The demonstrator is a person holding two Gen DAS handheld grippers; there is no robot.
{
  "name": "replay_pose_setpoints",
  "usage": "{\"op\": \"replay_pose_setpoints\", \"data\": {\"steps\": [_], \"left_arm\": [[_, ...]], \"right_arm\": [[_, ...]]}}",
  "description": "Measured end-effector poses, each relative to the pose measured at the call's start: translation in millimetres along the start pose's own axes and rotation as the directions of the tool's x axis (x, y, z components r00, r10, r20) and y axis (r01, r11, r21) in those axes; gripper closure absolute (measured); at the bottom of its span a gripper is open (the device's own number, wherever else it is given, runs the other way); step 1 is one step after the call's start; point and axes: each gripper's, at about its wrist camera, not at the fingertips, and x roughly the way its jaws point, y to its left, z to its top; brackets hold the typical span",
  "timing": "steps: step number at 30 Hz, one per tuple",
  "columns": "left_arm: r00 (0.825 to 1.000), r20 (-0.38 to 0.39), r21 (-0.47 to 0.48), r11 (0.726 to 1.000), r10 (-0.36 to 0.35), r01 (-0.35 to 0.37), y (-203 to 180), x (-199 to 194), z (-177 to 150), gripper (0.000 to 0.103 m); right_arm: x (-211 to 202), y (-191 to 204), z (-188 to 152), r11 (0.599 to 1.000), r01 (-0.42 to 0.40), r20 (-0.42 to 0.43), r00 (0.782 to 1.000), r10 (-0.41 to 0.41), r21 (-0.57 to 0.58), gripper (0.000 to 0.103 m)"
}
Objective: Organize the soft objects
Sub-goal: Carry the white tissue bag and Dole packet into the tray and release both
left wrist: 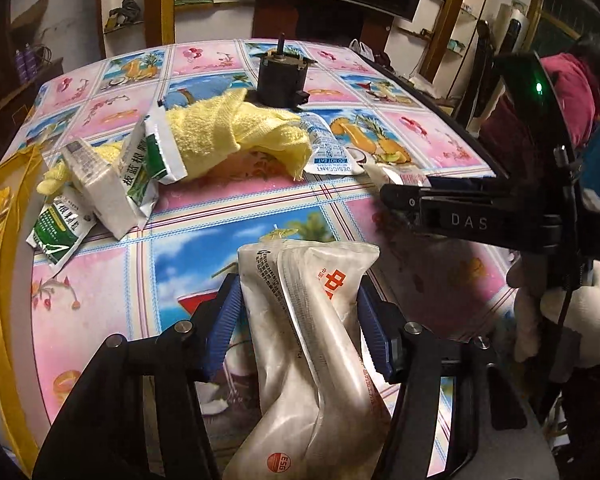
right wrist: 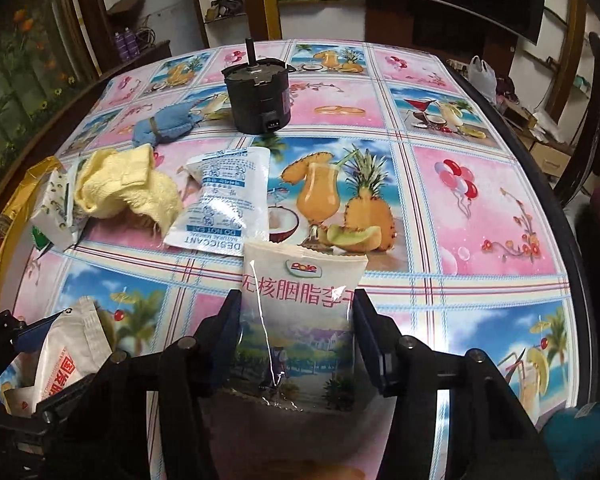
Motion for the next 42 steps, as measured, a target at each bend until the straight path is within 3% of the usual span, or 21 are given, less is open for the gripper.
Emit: {"op": "replay_pose_setpoints", "data": {"steps": [9,15,22,25,34,42], "left_arm": [[0.993,0.106,-0.146,0.987,-0.055,0.070,39,-73,-18,0.046],[0.983,0.182,-0.238,0.971,0.035,0.010,91,-129,-40,0.046],[0.968,0.185,-0.327,0.940,0.169,-0.102,172,-168,-44,0.046],[0.960,0.165,-0.331,0.930,0.226,-0.162,203,-167,-32,0.046],[0.966,0.089,-0.395,0.899,0.244,-0.190,287,-126,13,0.045],[0.985,0.045,-0.511,0.851,0.165,-0.119,350,-84,28,0.045]], "right_arm": [[-32,19,-10,0.993,-0.116,0.040,0.993,0.115,0.026,0.052],[-53,61,-4,0.977,-0.209,0.061,0.975,0.212,-0.045,0.052],[-63,122,6,0.930,-0.343,0.028,0.937,0.349,-0.132,0.052],[-60,156,17,0.908,-0.388,0.002,0.919,0.393,-0.161,0.052],[-31,259,50,0.848,-0.486,-0.082,0.874,0.480,-0.213,0.052],[17,309,75,0.860,-0.477,-0.132,0.878,0.460,-0.179,0.052]]}}
